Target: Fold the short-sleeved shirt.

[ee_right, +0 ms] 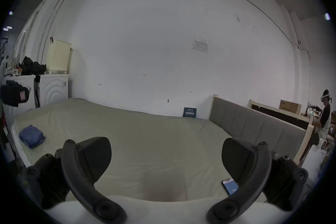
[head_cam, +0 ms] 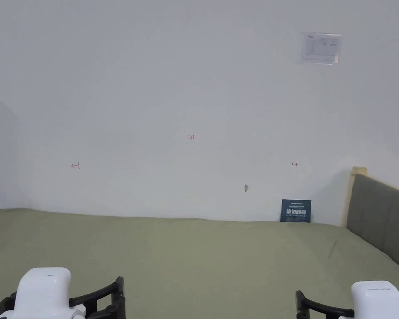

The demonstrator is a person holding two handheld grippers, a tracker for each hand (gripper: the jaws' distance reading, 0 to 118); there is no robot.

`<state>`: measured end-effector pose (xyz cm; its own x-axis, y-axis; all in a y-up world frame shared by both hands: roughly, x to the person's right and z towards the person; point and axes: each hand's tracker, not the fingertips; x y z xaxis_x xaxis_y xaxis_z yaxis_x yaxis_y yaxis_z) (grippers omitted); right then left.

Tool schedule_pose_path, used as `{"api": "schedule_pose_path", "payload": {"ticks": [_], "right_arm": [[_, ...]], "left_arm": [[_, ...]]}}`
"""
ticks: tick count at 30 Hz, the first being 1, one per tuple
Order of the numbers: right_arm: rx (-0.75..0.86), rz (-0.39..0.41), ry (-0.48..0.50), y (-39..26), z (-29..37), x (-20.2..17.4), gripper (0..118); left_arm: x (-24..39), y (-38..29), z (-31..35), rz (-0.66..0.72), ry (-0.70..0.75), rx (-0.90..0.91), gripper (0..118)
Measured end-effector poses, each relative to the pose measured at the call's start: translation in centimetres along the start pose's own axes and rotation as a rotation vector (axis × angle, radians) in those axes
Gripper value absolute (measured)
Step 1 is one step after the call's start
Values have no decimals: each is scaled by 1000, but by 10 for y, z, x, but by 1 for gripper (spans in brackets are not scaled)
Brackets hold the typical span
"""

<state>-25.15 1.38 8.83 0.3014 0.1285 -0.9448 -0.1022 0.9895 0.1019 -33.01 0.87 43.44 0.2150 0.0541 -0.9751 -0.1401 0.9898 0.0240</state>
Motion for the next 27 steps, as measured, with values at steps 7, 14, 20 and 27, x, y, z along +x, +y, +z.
{"api": "schedule_pose_path", "payload": {"ticks": [7,14,20,27], "right_arm": [[28,-33,1,-9,-2,3,118],[136,-22,50,-6,7,-5,118],[99,-101,115,-4,-2,-4,118],[207,-160,167,5,2,3,118]], "left_arm": [[-1,1,3,-13,-6,4,110],[-3,2,2,3,3,-16,110],[-3,5,2,1,8,-16,110],[-4,10,5,4,-9,-1,110]]}}
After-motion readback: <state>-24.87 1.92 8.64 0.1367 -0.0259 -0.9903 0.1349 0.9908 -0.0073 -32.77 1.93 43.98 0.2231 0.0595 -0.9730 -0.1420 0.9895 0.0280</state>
